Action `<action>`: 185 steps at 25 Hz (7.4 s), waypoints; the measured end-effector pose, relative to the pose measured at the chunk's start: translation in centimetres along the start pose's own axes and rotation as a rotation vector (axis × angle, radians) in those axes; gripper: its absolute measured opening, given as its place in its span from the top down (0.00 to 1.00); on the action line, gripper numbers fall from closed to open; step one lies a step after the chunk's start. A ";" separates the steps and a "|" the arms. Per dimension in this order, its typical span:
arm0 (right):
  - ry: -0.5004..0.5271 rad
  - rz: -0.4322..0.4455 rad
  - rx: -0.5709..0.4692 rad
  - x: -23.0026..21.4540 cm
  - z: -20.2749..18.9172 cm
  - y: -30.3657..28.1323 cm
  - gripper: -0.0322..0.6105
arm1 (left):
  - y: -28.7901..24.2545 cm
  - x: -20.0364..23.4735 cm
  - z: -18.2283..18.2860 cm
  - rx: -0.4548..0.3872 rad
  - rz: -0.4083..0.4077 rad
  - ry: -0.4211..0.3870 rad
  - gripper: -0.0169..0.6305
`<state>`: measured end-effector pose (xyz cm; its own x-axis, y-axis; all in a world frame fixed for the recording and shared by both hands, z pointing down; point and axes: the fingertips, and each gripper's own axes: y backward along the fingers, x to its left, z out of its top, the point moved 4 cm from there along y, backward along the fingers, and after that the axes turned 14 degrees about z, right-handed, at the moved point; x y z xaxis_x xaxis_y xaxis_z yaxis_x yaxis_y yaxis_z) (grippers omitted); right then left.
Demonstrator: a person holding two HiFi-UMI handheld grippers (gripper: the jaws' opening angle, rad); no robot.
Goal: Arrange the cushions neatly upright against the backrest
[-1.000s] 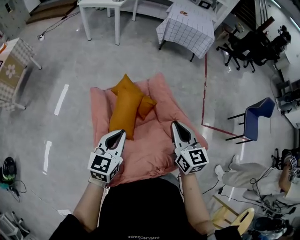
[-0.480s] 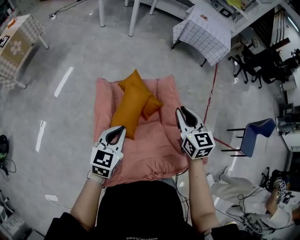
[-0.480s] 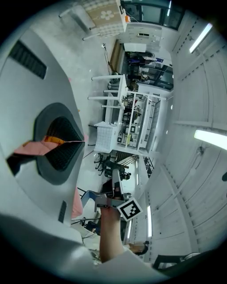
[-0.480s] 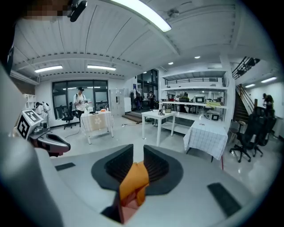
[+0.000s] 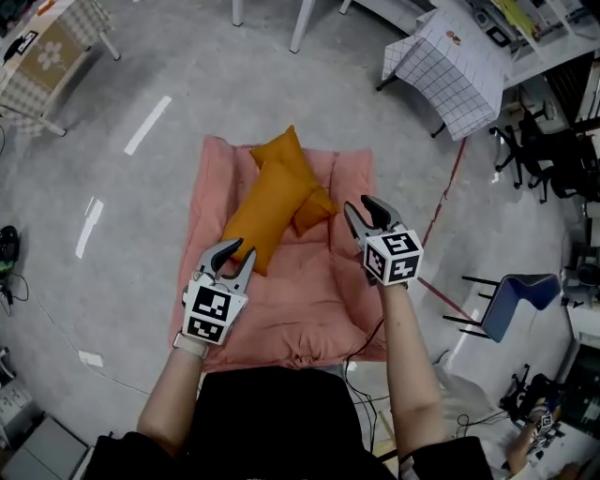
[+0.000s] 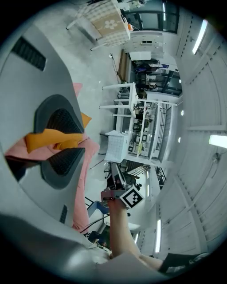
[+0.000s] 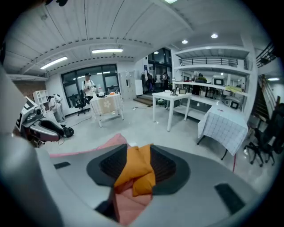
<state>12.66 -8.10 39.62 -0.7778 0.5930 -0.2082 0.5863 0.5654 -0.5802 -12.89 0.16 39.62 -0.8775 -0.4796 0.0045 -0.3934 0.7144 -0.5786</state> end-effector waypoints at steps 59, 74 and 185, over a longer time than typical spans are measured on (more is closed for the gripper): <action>-0.110 0.054 0.409 -8.0 -19.6 -18.6 0.78 | -15.4 3.4 -15.2 0.336 0.119 0.063 0.80; -0.138 -0.113 0.360 -5.3 -16.8 -7.8 0.82 | -11.2 6.3 -11.1 0.223 0.116 0.024 0.87; -0.296 -0.491 0.059 1.7 -16.6 15.4 0.84 | -22.8 -9.4 -17.4 0.396 -0.772 -0.495 0.49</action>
<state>24.16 11.19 43.41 -0.9908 0.0790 -0.1100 0.1339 0.6958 -0.7056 -0.45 -2.79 66.94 -0.1713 -0.9635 0.2059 -0.6092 -0.0607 -0.7907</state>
